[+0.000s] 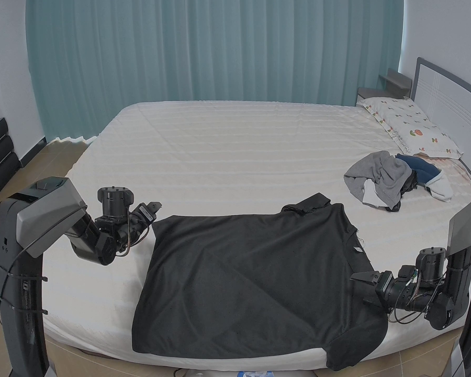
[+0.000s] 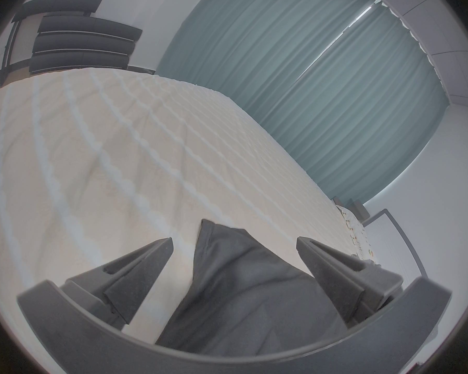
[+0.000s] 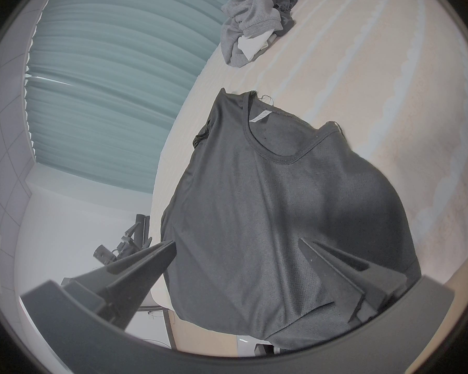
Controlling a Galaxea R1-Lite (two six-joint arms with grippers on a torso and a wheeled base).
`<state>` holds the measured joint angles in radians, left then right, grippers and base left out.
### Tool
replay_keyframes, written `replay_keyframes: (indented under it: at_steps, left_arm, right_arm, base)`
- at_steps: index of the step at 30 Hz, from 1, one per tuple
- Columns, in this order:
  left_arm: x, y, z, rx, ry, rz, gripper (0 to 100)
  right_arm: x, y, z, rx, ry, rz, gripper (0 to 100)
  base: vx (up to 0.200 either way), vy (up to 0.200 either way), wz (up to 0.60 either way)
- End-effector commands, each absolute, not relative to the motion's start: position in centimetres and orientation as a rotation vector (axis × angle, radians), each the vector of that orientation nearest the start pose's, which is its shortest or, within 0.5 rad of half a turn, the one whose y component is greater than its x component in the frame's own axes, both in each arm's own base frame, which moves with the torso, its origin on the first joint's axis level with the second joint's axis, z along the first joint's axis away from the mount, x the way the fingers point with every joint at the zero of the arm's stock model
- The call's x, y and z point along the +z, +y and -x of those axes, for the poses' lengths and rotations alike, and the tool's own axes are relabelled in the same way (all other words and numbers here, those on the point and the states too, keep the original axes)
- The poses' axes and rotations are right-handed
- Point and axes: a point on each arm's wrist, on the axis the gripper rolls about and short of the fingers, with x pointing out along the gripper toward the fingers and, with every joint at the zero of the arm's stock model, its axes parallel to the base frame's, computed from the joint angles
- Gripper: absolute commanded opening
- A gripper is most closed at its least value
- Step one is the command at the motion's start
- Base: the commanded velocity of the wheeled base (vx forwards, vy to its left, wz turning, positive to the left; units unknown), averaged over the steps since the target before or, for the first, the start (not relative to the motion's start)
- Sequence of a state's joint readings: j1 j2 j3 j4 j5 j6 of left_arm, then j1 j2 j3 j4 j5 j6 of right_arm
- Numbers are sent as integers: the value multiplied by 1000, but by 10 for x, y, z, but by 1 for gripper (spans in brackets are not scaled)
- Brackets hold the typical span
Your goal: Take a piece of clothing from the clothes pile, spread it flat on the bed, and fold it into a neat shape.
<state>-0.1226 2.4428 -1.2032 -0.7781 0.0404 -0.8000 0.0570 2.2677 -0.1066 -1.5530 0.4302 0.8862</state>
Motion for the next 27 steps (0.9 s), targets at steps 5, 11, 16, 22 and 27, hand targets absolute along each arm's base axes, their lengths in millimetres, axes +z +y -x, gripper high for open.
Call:
replay_keyframes:
  at_steps: [5,11,16,22,27]
  left_arm:
    - [-31,-51,-477,139,605,746,100]
    - [-30,-54,-479,128,600,745,100]
    - [-34,-56,-486,122,593,745,100]
    - [-38,-58,-489,110,595,739,0]
    - [-37,-55,-499,122,565,740,0]
  right_arm:
    - [-20,24,-238,164,801,-962,100]
    - [-21,24,-238,164,803,-962,100]
    - [-21,24,-238,162,806,-963,100]
    - [-21,24,-238,165,806,-961,100]
    - [-21,25,-237,168,811,-960,100]
  base:
    - [0,0,0]
    - [0,0,0]
    - [0,0,0]
    - [0,0,0]
    - [0,0,0]
